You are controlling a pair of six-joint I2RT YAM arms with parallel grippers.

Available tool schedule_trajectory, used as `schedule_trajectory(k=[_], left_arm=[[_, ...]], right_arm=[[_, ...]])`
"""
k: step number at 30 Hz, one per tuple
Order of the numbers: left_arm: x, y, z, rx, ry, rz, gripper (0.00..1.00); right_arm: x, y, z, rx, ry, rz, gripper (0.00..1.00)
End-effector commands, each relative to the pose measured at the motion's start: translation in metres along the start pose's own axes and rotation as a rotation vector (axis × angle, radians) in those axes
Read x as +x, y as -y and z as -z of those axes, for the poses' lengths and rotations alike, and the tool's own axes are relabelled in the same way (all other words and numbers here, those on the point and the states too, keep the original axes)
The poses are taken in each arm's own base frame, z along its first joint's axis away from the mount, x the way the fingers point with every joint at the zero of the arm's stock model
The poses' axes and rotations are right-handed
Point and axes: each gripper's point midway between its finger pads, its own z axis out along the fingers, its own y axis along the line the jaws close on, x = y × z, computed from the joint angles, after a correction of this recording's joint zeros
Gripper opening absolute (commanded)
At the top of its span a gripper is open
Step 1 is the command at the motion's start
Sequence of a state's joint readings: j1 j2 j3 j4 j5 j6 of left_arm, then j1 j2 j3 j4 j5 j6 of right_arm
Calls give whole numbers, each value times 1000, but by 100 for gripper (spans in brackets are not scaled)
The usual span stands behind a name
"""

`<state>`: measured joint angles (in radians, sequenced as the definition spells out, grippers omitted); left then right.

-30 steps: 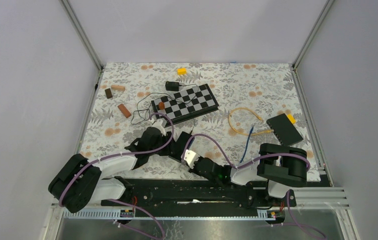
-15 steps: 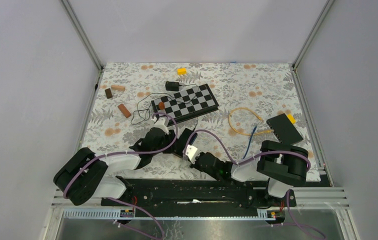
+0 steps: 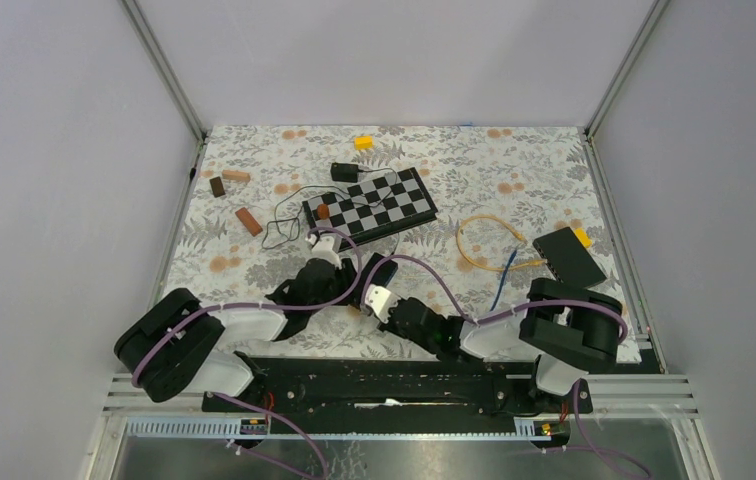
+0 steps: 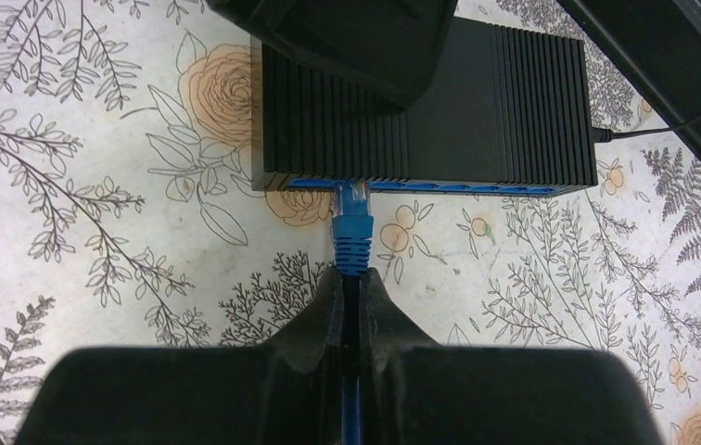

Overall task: Insert the plug into the switch port
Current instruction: Insert the connector into the switch port.

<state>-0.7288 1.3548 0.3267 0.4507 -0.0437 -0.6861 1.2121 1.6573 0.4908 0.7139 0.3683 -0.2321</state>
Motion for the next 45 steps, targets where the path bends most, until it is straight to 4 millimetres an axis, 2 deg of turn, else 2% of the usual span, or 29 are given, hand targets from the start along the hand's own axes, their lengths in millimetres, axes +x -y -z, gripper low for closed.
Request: schedule_trajectory(k=[1, 3, 5, 11, 16, 19, 21, 28, 31, 33, 38, 41, 45], left_arm=[[122, 58, 53, 293, -518, 58, 39], [123, 58, 52, 293, -519, 57, 39], [122, 60, 51, 294, -515, 55, 39], [121, 61, 51, 297, -515, 48, 39], [123, 61, 52, 304, -520, 46, 39], [122, 62, 52, 307, -520, 45, 39], [123, 62, 52, 307, -522, 45, 39], [121, 64, 51, 309, -515, 48, 39], [119, 65, 51, 313, -507, 45, 39], [118, 66, 50, 315, -502, 44, 39], [116, 66, 50, 307, -496, 41, 39], [113, 63, 53, 288, -493, 34, 40], [102, 59, 60, 261, -441, 14, 47]], right_arm=[[-149, 33, 5, 39, 426, -136, 0], [-150, 34, 6, 35, 427, -135, 0], [-141, 31, 3, 28, 407, -134, 0], [-95, 16, -13, 12, 329, -145, 0], [-72, 9, -19, 5, 287, -140, 0], [-77, 11, -16, 4, 296, -126, 0], [-86, 14, -12, 5, 315, -112, 0], [-145, 21, 19, -53, 458, -79, 0], [-152, 18, 25, -86, 485, -67, 0], [-143, 12, 21, -101, 463, -64, 0], [-99, 3, 5, -91, 388, -93, 0], [-76, 3, 3, -60, 373, -117, 0], [-68, -1, 9, -82, 378, -128, 0]])
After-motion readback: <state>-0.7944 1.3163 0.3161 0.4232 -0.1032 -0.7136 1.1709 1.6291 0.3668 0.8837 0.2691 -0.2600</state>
